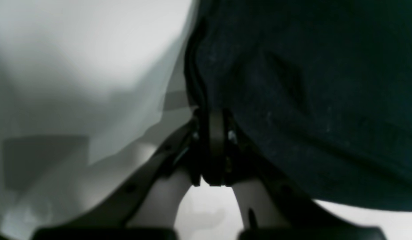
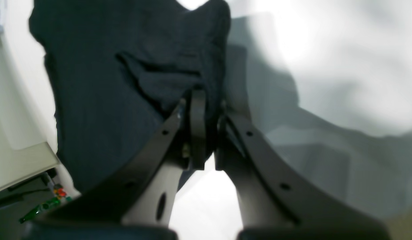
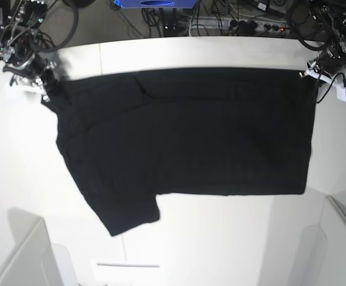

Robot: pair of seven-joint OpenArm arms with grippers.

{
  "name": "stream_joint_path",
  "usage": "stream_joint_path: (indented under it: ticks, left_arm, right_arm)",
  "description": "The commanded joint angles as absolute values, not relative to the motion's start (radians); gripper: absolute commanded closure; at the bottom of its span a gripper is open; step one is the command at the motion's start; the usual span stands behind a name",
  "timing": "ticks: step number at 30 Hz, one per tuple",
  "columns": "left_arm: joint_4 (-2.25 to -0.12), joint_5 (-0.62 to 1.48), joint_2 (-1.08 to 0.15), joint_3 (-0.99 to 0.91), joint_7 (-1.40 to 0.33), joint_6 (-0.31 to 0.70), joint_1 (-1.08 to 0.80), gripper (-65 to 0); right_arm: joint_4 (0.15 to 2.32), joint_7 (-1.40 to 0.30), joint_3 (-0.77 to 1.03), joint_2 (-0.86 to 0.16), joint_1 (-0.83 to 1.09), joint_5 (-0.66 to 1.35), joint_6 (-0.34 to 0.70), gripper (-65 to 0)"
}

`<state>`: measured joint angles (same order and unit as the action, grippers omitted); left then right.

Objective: Fold the T-shirt properly
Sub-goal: 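Drag the shirt further toward the robot with both grippers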

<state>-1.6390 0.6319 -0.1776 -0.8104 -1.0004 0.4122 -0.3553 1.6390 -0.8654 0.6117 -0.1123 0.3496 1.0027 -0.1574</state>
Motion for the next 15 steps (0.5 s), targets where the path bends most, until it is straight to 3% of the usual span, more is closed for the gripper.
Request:
stream_joint_path:
  ticks: [1,15]
  left_arm:
    - [-1.659,0.639,-0.194,-0.817,-0.987,0.412,-0.367,0.0]
    - [-1.659,0.639,-0.193,-0.817,-0.987,0.412,-0.469,0.0]
  right_arm:
    - [1.666,-0.846,0.621,-0.131,0.354,1.017,-0.15,0.0]
    - [1.805,-0.849,0.621,-0.108,0.492,1.015,-0.15,0.0]
